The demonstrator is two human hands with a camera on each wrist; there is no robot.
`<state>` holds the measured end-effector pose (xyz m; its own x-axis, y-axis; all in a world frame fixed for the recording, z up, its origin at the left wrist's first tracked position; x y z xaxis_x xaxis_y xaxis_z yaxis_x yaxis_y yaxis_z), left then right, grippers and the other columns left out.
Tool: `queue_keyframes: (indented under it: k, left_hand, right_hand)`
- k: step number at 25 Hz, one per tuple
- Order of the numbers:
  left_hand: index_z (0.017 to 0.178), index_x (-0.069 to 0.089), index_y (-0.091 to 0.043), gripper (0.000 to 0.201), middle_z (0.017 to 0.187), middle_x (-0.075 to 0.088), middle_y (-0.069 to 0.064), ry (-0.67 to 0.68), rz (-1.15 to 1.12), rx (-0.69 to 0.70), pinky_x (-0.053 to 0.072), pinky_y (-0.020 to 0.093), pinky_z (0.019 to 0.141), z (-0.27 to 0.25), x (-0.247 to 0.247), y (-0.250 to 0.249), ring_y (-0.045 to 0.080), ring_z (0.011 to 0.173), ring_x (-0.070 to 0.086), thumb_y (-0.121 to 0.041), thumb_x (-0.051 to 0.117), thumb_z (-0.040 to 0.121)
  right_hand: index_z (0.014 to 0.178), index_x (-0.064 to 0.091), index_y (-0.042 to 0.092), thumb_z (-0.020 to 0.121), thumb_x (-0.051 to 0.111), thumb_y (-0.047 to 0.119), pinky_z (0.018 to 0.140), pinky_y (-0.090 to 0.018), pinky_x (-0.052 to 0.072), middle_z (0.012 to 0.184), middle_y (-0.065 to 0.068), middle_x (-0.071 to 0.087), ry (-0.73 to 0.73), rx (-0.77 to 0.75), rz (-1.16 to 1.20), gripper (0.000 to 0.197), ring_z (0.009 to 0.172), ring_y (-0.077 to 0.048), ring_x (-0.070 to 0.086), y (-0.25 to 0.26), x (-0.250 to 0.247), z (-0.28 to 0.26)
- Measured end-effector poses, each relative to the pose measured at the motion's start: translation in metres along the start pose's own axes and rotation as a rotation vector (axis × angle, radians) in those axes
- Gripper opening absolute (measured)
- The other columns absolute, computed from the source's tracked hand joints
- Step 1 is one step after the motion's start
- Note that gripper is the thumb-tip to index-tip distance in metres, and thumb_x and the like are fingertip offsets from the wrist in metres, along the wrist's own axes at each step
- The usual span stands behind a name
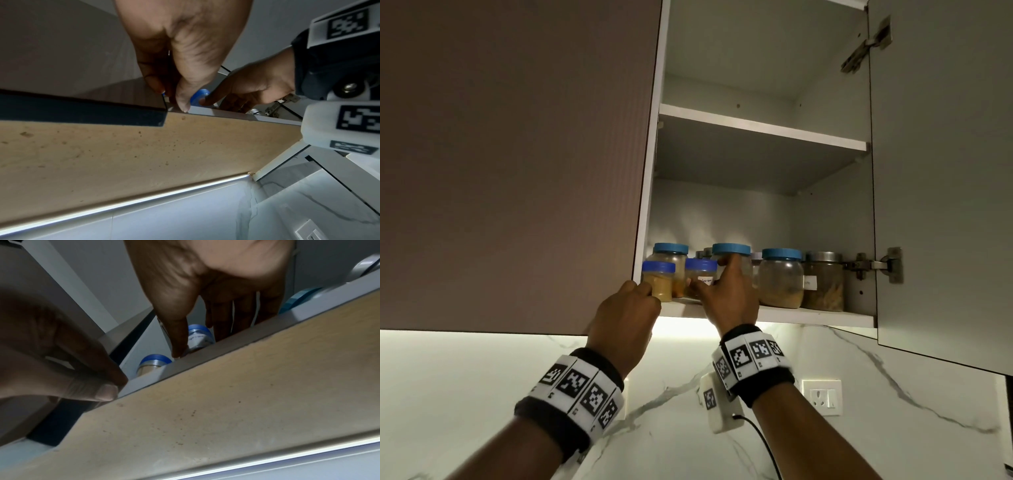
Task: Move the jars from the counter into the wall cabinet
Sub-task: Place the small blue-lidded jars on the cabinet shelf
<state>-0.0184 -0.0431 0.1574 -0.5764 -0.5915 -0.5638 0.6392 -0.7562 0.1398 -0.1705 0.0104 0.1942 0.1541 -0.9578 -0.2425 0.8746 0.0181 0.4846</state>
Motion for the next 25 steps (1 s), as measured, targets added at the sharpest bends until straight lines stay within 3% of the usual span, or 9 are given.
queue_keyframes:
  k: [5, 7, 9, 11, 12, 14, 18, 21, 25]
  left_hand:
    - [0.112, 0.061, -0.015, 0.024, 0.109, 0.063, 0.003, 0.032, 0.089, 0.029, 0.048, 0.025, 0.081, 0.002, -0.002, -0.004, 0.015, 0.093, 0.059, -0.020, 0.061, 0.088]
    - [0.118, 0.056, -0.015, 0.026, 0.115, 0.060, 0.003, -0.014, 0.075, 0.049, 0.044, 0.023, 0.086, 0.004, -0.006, -0.005, 0.015, 0.099, 0.058, -0.020, 0.054, 0.092]
    - [0.108, 0.062, -0.013, 0.025, 0.103, 0.065, 0.005, 0.011, 0.089, 0.060, 0.047, 0.025, 0.078, 0.004, -0.010, -0.009, 0.016, 0.088, 0.062, -0.016, 0.065, 0.084]
    - [0.078, 0.068, -0.010, 0.034, 0.070, 0.066, 0.006, 0.009, 0.088, 0.128, 0.051, 0.027, 0.053, 0.003, -0.011, -0.011, 0.017, 0.056, 0.062, -0.009, 0.088, 0.050]
    - [0.065, 0.067, -0.009, 0.040, 0.057, 0.062, 0.006, -0.012, 0.085, 0.155, 0.049, 0.026, 0.044, 0.004, -0.011, -0.010, 0.017, 0.043, 0.058, -0.005, 0.092, 0.034]
    - [0.060, 0.065, -0.008, 0.043, 0.050, 0.059, 0.006, -0.030, 0.051, 0.159, 0.048, 0.025, 0.040, 0.006, -0.011, -0.009, 0.017, 0.036, 0.054, 0.000, 0.091, 0.028]
    - [0.089, 0.068, -0.008, 0.019, 0.081, 0.068, 0.008, 0.041, -0.013, 0.067, 0.045, 0.026, 0.063, 0.009, -0.001, 0.002, 0.021, 0.068, 0.065, -0.005, 0.075, 0.071]
    - [0.082, 0.066, -0.008, 0.018, 0.076, 0.067, 0.008, 0.018, -0.042, 0.052, 0.039, 0.024, 0.060, 0.011, 0.001, 0.008, 0.021, 0.064, 0.063, -0.002, 0.075, 0.068]
    - [0.104, 0.060, -0.013, 0.017, 0.098, 0.064, 0.004, 0.036, -0.006, 0.065, 0.038, 0.021, 0.075, 0.014, 0.007, 0.009, 0.017, 0.087, 0.061, -0.012, 0.056, 0.087]
  right_hand:
    - [0.111, 0.049, 0.016, 0.076, 0.073, 0.041, 0.077, -0.037, 0.055, 0.092, -0.001, 0.066, 0.088, 0.005, -0.156, 0.049, 0.081, -0.020, 0.066, -0.007, 0.022, 0.010]
    - [0.108, 0.053, 0.015, 0.077, 0.072, 0.035, 0.078, -0.035, 0.054, 0.096, -0.004, 0.066, 0.116, 0.019, -0.175, 0.041, 0.085, -0.021, 0.065, -0.008, 0.027, 0.017]
    - [0.108, 0.055, 0.014, 0.080, 0.070, 0.029, 0.077, -0.031, 0.052, 0.100, -0.005, 0.066, 0.141, 0.029, -0.209, 0.035, 0.089, -0.022, 0.064, -0.006, 0.031, 0.022]
    - [0.106, 0.057, 0.014, 0.082, 0.068, 0.025, 0.075, -0.030, 0.049, 0.101, -0.006, 0.066, 0.159, 0.032, -0.240, 0.028, 0.090, -0.022, 0.064, -0.002, 0.034, 0.024]
    - [0.104, 0.058, 0.014, 0.083, 0.067, 0.024, 0.075, -0.031, 0.049, 0.101, -0.006, 0.067, 0.165, 0.036, -0.251, 0.025, 0.090, -0.023, 0.065, -0.001, 0.037, 0.025]
    - [0.103, 0.060, 0.013, 0.083, 0.067, 0.024, 0.077, -0.034, 0.051, 0.103, -0.008, 0.067, 0.172, 0.056, -0.288, 0.024, 0.091, -0.025, 0.065, 0.002, 0.042, 0.027]
    - [0.106, 0.060, 0.010, 0.084, 0.066, 0.021, 0.082, -0.036, 0.052, 0.107, -0.010, 0.067, 0.186, 0.095, -0.318, 0.025, 0.097, -0.028, 0.065, 0.005, 0.047, 0.030]
    - [0.106, 0.060, 0.009, 0.086, 0.065, 0.021, 0.081, -0.034, 0.051, 0.107, -0.010, 0.066, 0.196, 0.104, -0.337, 0.024, 0.097, -0.026, 0.065, 0.008, 0.047, 0.030]
    - [0.110, 0.059, 0.009, 0.086, 0.066, 0.023, 0.079, -0.031, 0.049, 0.111, -0.009, 0.065, 0.204, 0.125, -0.381, 0.029, 0.100, -0.024, 0.063, 0.012, 0.046, 0.029]
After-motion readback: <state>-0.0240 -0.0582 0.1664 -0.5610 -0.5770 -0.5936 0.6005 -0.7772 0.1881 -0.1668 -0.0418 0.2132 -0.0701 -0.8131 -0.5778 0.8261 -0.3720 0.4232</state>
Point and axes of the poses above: each hand's wrist, its own z-axis towards the middle knuckle, its own x-axis out of the palm, y = z × x, the point moved 7 cm from there along z, towards the middle knuckle
